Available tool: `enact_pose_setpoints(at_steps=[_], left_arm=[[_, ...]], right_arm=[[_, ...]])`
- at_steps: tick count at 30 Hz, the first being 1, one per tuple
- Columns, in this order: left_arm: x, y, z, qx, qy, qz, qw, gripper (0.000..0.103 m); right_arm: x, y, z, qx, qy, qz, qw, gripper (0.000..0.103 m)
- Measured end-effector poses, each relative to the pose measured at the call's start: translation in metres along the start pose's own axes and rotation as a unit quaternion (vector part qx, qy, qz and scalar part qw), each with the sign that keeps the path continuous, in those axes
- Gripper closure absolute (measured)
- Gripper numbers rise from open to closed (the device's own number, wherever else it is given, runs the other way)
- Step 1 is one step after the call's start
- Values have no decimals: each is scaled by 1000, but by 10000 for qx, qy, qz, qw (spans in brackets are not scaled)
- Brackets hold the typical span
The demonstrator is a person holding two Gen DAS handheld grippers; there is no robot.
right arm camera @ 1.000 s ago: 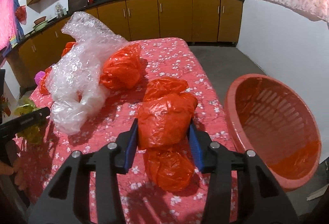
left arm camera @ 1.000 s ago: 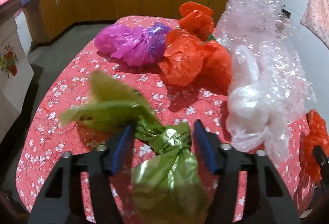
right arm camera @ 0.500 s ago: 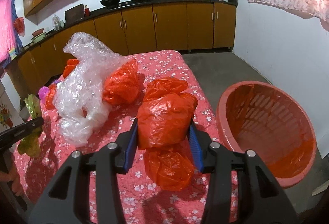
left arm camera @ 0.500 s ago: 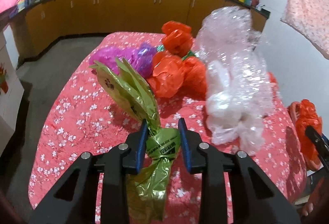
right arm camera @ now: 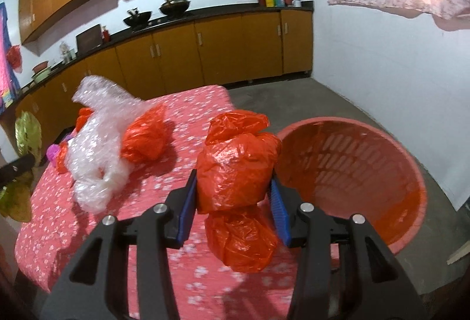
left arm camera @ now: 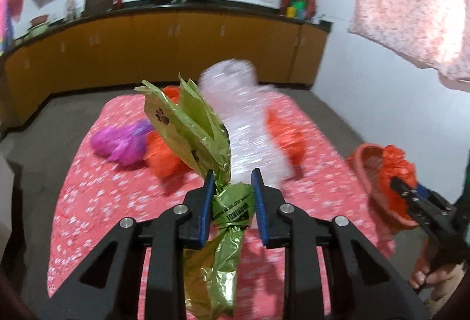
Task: Collect trash
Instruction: 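Carry both held bags over the orange basket with both tools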
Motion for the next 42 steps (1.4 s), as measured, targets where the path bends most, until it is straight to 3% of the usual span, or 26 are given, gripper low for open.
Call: enact_pose_setpoints(at_steps=[8, 15, 19, 26, 42], left_arm=[[20, 105, 19, -914, 58, 610, 9939, 78], [13, 202, 69, -1691, -247, 1084, 9793, 78], [4, 237, 92, -1946, -459, 1299, 9712, 78], [-7, 263, 112, -2156, -643, 1460, 9634, 78], [-28, 306, 144, -2269, -894, 1839, 9522, 77]], right_arm=[[16, 84, -3, -609, 58, 396, 9973, 58], [27, 137, -3, -986, 124, 557, 9935, 58], [24, 155, 3, -1081, 84, 572, 9925, 58], [19, 177, 18, -1051, -74, 765, 9915, 58], [19, 192, 33, -955, -84, 898, 9913, 57]])
Point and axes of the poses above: each gripper's, at about its wrist camera, not at the fingertips, and z roughly the way its jaws point, y to its right, x to its top, the point moved 9 cm from there along z, roughly the way its jaws point, and after that the axes turned 4 degrees about -x, right-handed, at the moved point
